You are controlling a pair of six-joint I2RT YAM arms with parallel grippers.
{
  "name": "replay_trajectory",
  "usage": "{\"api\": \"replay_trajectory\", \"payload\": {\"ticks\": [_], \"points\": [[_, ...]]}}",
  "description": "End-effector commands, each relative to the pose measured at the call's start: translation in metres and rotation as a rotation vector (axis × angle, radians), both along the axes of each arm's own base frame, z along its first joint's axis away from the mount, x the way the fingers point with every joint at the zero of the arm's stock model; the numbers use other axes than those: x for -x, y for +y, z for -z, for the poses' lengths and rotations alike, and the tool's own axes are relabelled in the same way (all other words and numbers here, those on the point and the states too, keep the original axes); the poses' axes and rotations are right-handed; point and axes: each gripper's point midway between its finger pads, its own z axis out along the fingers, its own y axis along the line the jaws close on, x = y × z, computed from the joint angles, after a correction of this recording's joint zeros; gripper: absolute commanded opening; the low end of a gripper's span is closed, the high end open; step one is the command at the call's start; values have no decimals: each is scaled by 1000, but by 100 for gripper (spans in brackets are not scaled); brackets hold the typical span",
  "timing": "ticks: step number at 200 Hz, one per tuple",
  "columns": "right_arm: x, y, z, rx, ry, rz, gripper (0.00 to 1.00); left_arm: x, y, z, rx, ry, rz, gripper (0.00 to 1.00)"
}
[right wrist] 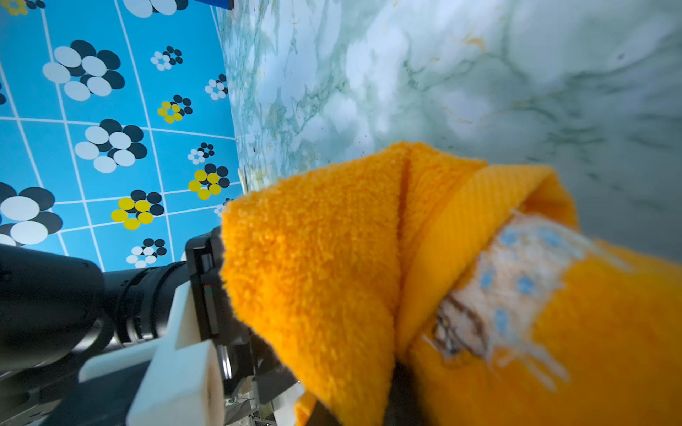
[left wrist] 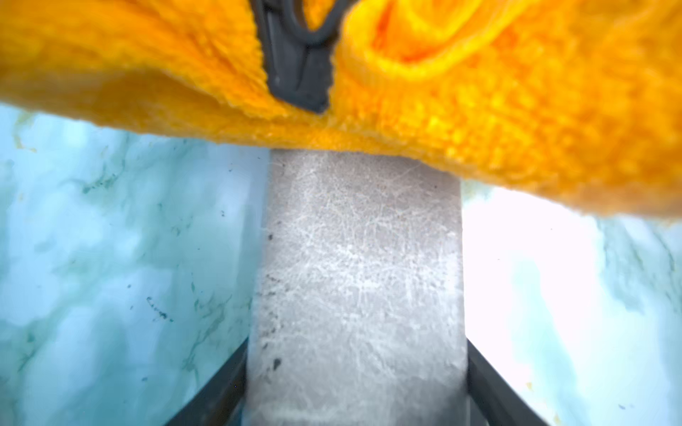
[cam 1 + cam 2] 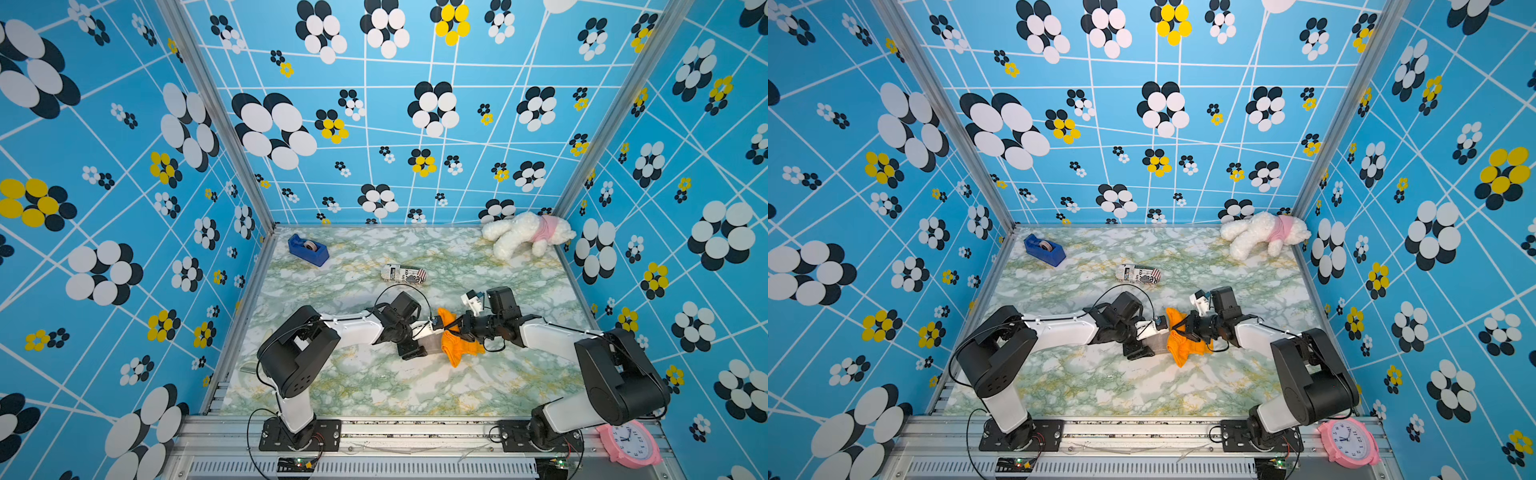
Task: Wipe the eyeglass case
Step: Wipe the dirt from the eyeglass case.
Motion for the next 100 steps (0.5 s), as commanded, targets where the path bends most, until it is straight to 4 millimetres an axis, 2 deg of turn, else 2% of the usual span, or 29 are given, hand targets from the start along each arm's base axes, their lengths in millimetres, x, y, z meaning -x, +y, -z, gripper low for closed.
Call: {"api": "replay_trajectory", "payload": {"ticks": [1,23,68,85,100], "points": [[34,-26,48,173,170,19,0,-12,-26,-40,136,-95,32,39],[32,-11,54,101,181,20,0,-12,-29,-43,164,-96,27,39],[26,52,54,-73,186,-18,0,-15,-35,-44,179,-96,16,38],[26,53,61,-100,203,-1,0,-16,-35,-46,187,-100,9,38],[33,41,72,-67,228,4,0,-15,-35,-48,191,-101,8,37]]}}
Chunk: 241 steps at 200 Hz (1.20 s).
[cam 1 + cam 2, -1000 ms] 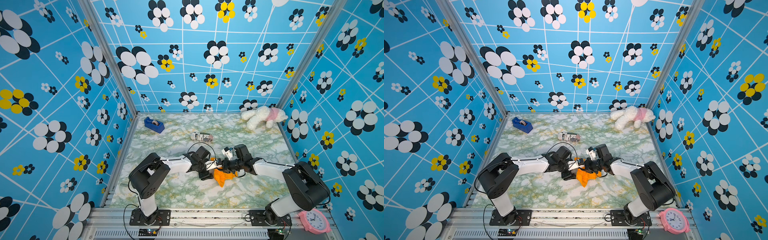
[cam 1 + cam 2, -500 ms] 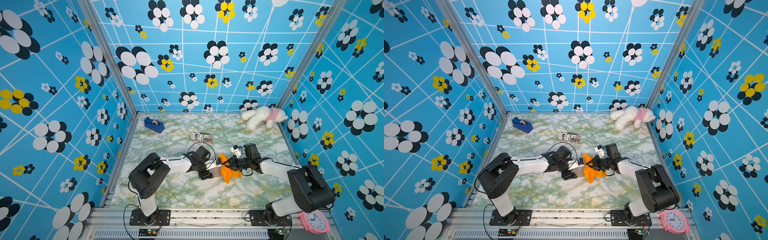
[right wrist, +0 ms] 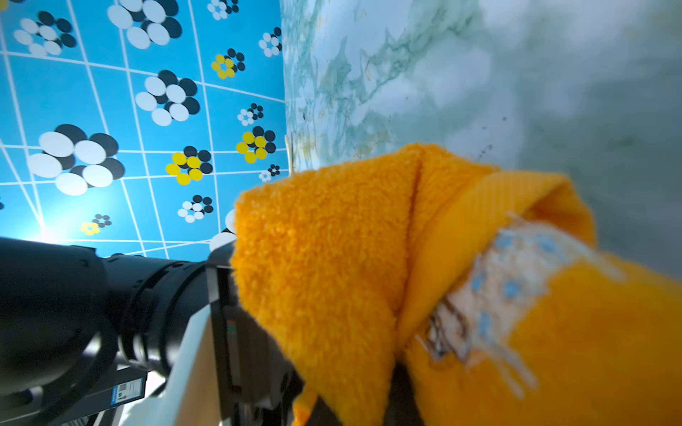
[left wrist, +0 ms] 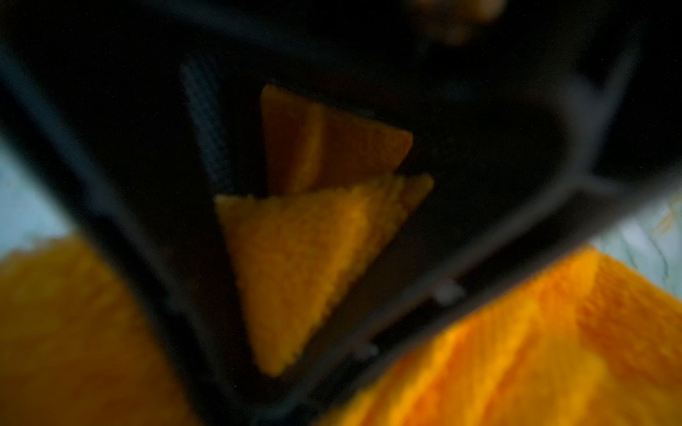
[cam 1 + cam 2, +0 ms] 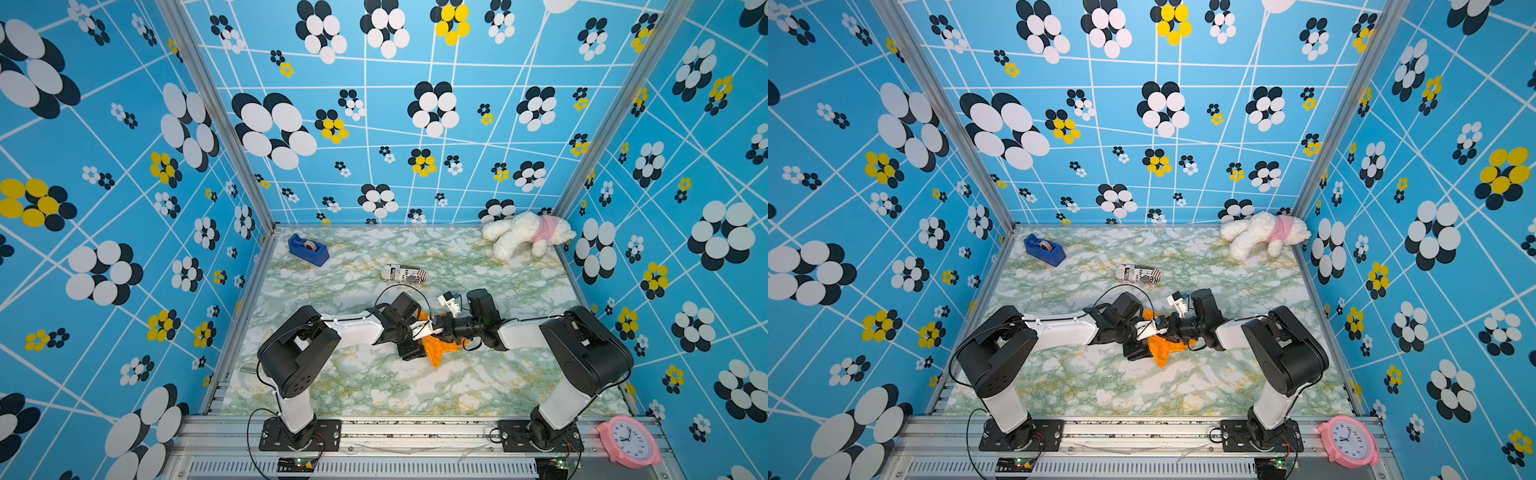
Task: Wipe the eyeglass case
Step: Wipe the dirt from the eyeglass case.
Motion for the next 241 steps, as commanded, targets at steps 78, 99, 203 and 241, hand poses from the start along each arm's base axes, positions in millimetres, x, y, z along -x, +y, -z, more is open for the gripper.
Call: {"api": "replay_trajectory", "payload": {"ticks": [78,99,203,241], "points": [[34,-112,41,470,126,123,0,-14,-33,-50,196,-113,22,33],[24,-124,22,537,59,136,0,-14,-33,-50,195,-105,17,32],[-7,-140,-125,553,-456,227,0,-22,-22,-93,274,224,-155,32],[16,-139,-137,537,-522,228,0,-21,-25,-118,320,337,-171,30]]}}
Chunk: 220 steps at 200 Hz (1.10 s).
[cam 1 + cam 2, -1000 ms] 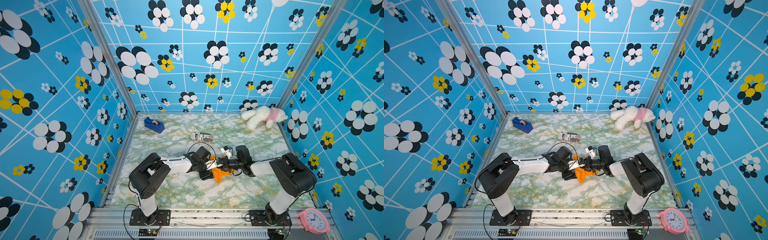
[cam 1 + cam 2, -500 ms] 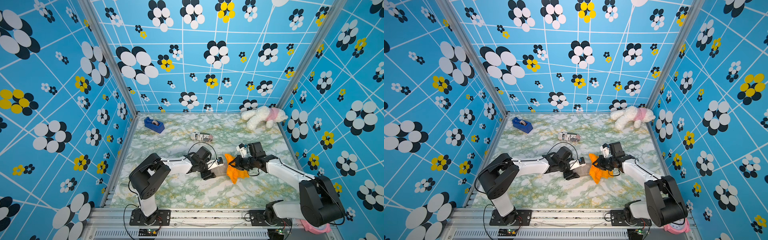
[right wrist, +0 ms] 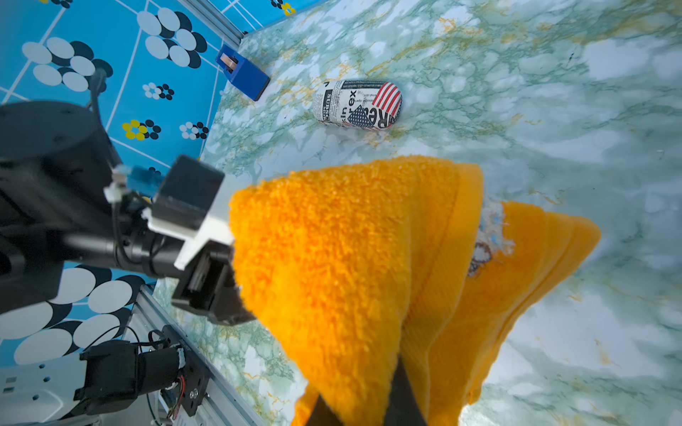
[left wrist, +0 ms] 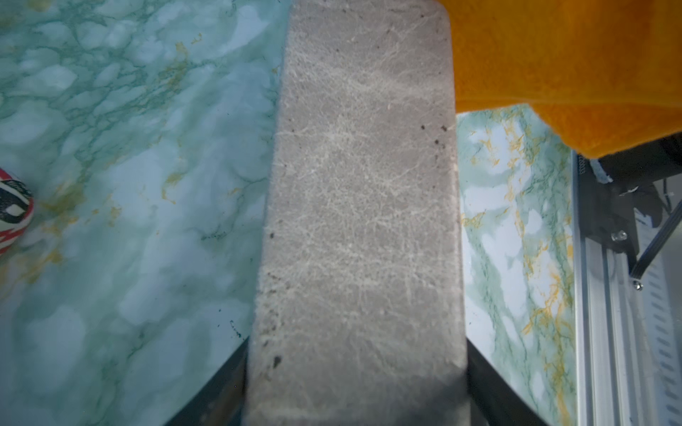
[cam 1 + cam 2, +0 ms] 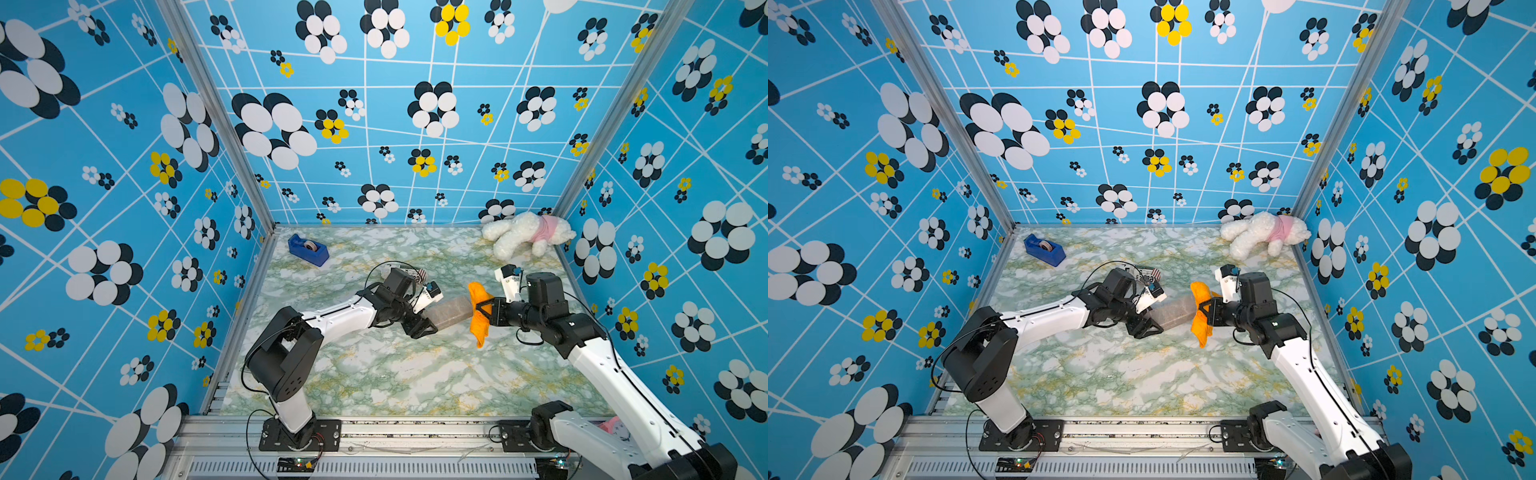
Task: Wipe the eyeglass case
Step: Wipe the dirt from the eyeglass case.
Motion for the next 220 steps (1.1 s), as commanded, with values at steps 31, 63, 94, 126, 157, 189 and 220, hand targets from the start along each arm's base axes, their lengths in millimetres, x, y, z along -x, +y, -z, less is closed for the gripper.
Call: {"api": "replay_trajectory", "payload": {"ticks": [31,63,94,126,157,189,220], "points": [[30,15,-4,75,-77,-46,0,14,-8,-56,169,214,-1,30],[28,35,-3,126,-114,-110,0,13,-6,-74,218,328,-36,29],[26,63,2,155,-156,-180,0,19,-6,-89,250,368,-35,29],[17,82,8,158,-134,-225,0,26,-3,-94,249,371,-28,29],[9,64,14,282,-146,-177,0,36,-3,-103,278,391,12,29],[8,43,8,367,-160,-138,0,41,-2,-104,286,389,35,29],[16,75,-4,212,-131,-229,0,38,-4,-101,285,389,34,29]]}}
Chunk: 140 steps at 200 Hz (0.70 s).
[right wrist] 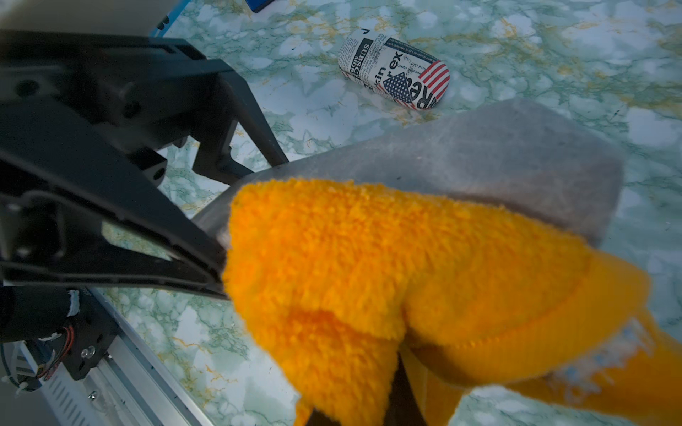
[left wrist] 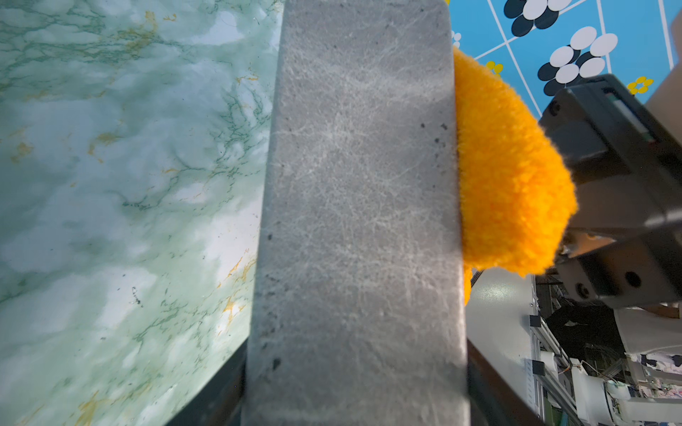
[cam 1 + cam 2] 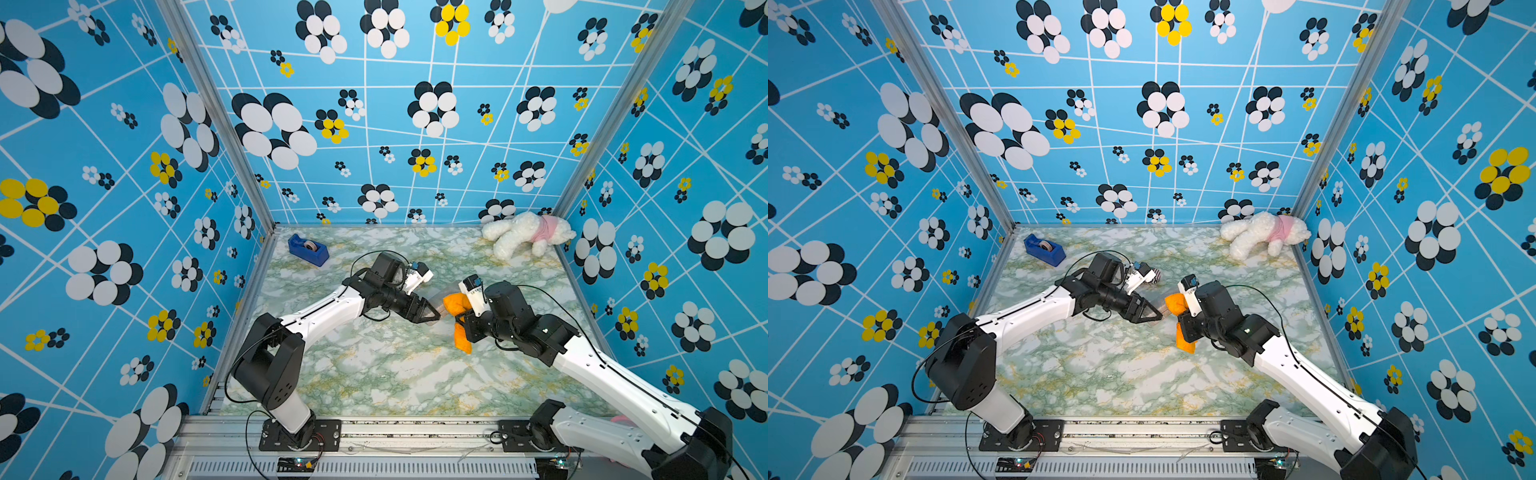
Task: Wipe the eyeglass case
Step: Wipe the dirt from the eyeglass case.
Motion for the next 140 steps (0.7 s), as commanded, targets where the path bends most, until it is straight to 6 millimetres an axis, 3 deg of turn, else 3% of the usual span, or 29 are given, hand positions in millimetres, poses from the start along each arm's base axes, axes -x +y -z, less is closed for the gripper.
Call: {"api": "replay_trajectory", "payload": {"ticks": [1,32,51,78,119,140], "points": [[-1,17,-15,-74,10,-42,0,24,-11,-37,130,-37,128,29],[11,49,-29,-142,32,-153,0,22,-13,-32,99,-48,136,28],[12,53,-30,-143,44,-170,0,24,-14,-32,96,-54,147,28],[4,29,-23,-26,8,-108,0,31,-13,-33,93,-71,169,28],[-22,-26,-19,46,-1,59,0,36,-11,-42,121,-85,183,28],[-30,-26,-31,9,6,64,0,36,-10,-42,111,-87,179,28]]}}
